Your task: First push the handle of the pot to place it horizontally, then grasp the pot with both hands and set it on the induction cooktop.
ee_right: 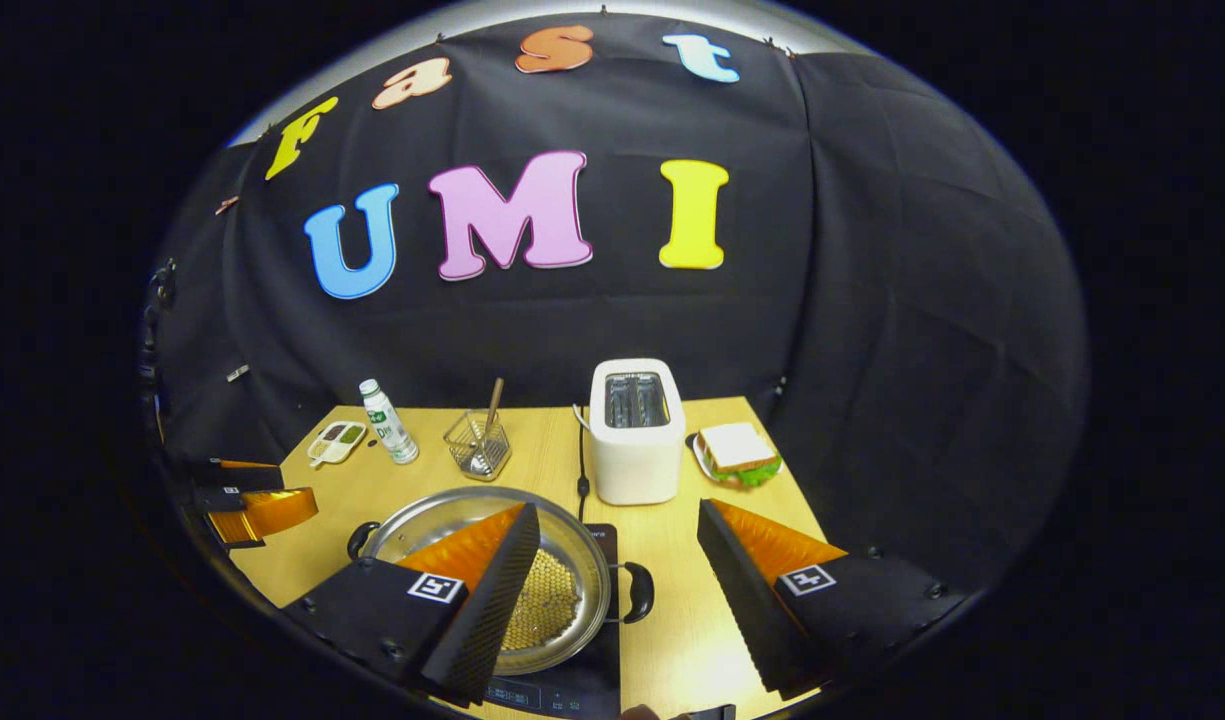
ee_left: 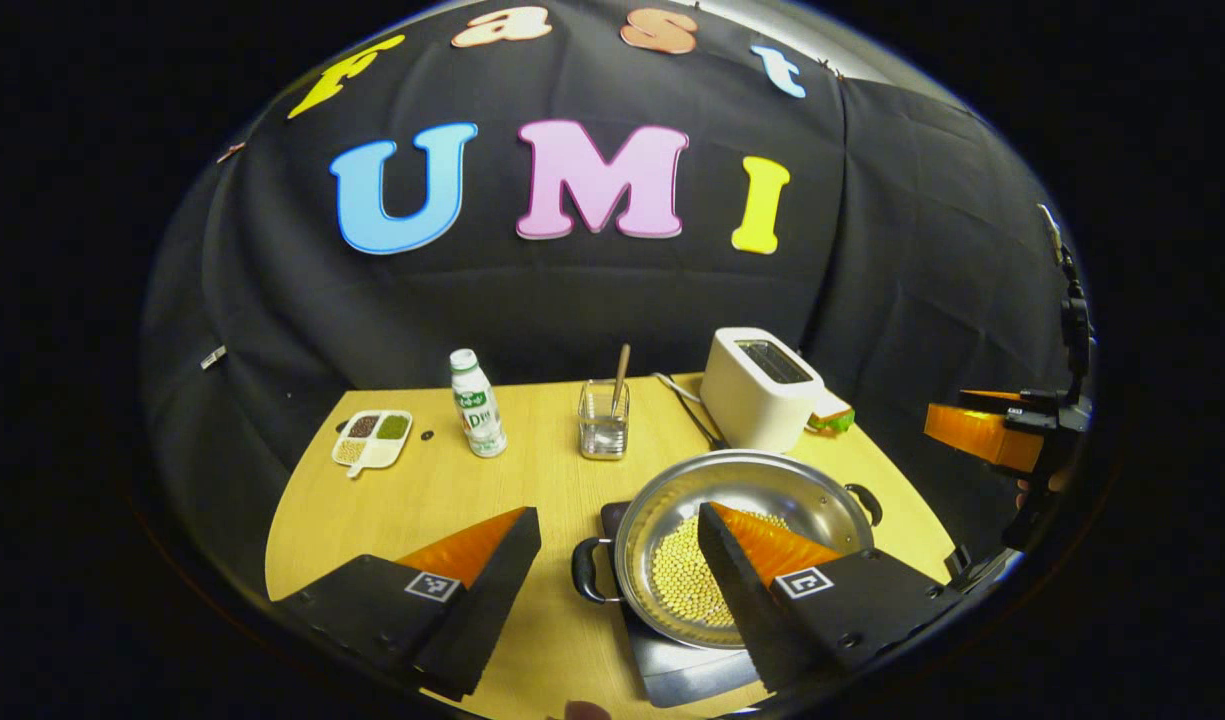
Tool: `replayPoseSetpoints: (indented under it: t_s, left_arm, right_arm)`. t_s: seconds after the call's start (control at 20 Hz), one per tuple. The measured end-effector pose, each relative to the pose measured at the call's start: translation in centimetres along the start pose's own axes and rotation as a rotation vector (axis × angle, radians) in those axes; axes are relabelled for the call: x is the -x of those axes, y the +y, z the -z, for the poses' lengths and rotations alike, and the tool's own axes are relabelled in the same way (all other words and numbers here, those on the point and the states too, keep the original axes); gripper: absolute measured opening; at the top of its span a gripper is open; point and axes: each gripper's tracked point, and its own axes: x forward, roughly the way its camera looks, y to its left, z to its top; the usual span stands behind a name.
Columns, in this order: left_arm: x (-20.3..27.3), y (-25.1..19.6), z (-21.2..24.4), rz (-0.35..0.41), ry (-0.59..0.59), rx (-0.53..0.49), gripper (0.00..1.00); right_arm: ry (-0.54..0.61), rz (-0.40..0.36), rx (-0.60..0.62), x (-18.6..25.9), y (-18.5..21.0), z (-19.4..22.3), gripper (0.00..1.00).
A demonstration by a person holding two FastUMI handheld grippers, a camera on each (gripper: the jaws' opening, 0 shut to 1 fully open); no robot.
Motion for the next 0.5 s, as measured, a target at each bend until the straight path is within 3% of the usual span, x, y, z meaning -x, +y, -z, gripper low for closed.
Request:
replayPoseSetpoints:
  t_s: [0.5]
  left_arm:
    - [9.4, 3.8, -7.5, -0.059, -0.338, 0.041, 0.98]
  right_arm:
    - [-0.305, 0.063, 0.022, 9.8, 2.2, -9.4, 0.98]
